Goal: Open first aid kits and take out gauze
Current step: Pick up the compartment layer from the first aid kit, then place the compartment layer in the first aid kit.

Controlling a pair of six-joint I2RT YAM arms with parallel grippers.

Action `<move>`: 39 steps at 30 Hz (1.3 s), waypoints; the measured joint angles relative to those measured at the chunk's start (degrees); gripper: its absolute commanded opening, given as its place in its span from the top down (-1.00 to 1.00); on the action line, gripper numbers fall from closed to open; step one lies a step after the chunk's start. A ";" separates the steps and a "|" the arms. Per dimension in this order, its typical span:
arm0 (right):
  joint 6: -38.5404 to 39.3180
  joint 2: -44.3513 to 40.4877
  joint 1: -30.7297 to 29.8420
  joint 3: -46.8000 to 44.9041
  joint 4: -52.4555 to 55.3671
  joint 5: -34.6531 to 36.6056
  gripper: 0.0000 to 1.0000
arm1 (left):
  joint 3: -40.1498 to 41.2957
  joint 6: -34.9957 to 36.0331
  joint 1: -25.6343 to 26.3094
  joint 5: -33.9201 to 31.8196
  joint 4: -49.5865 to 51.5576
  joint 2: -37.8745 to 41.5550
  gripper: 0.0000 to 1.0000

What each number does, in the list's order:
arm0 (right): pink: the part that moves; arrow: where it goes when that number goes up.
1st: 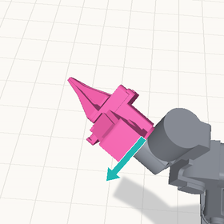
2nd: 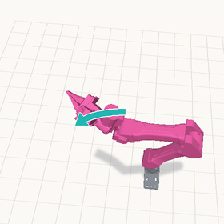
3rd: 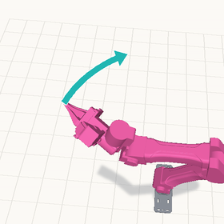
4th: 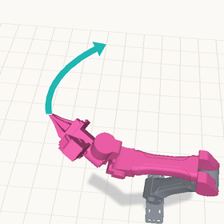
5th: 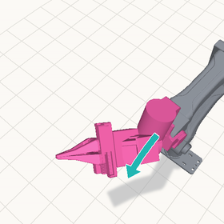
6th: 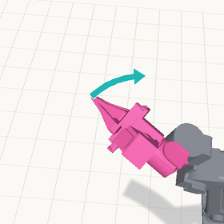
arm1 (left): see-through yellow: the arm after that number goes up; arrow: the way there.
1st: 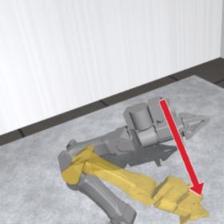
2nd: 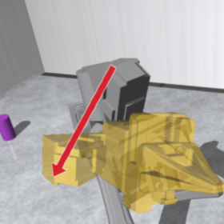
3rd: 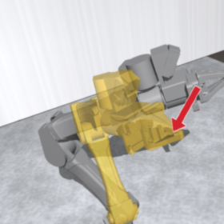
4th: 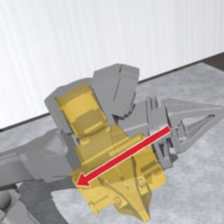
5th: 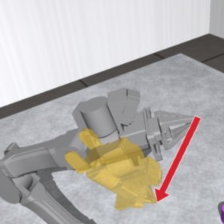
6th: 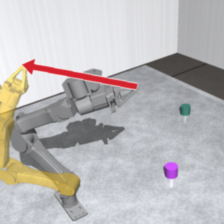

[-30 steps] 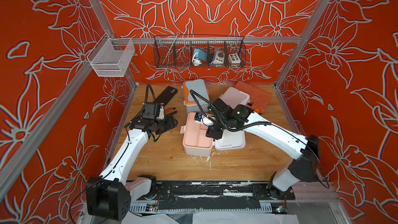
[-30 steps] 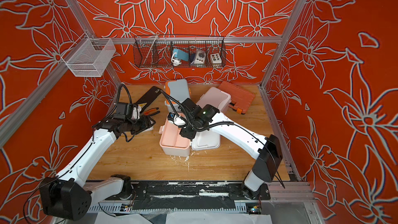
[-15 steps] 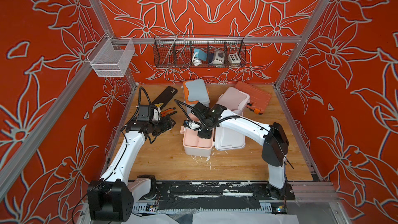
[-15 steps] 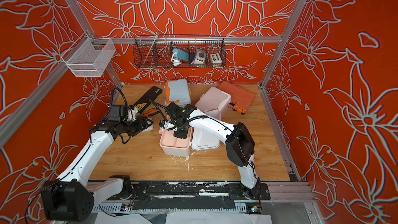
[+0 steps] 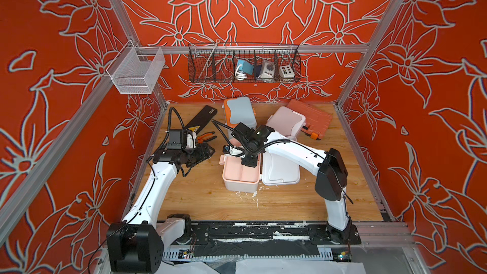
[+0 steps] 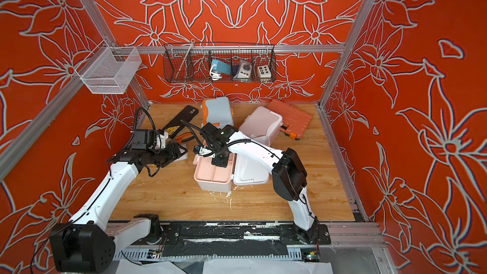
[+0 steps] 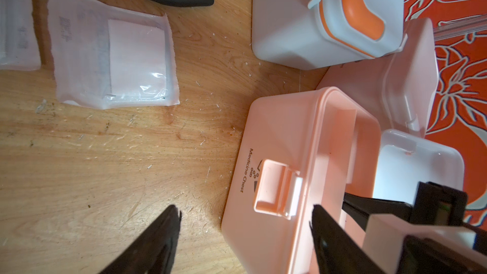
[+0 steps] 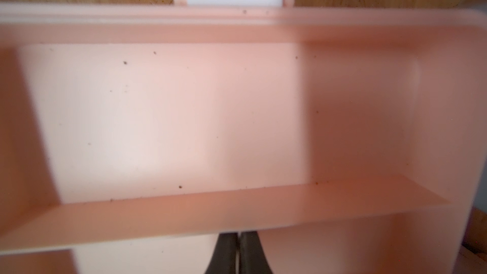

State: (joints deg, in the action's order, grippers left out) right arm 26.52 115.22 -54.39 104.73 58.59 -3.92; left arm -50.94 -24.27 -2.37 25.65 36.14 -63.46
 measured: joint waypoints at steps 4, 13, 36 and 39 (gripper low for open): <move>0.22 -0.28 -0.04 0.13 0.07 0.28 1.00 | 1.29 -0.33 -0.07 1.25 -0.92 1.16 -0.51; 0.85 -0.63 -0.04 3.37 1.40 2.34 1.00 | 4.28 -1.33 -0.20 4.15 -1.88 1.49 -0.49; -7.96 -21.99 1.66 2.89 -5.03 -2.32 1.00 | 4.44 -2.62 -0.20 4.46 -2.34 3.89 -0.50; -16.00 -29.73 6.71 -2.82 -12.04 -12.41 1.00 | 4.44 -2.69 -0.20 4.48 -2.34 4.04 -0.51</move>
State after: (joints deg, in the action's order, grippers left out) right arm 10.52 85.49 -47.68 101.91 46.54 -16.34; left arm -46.50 -26.96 -2.57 30.13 33.80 -59.42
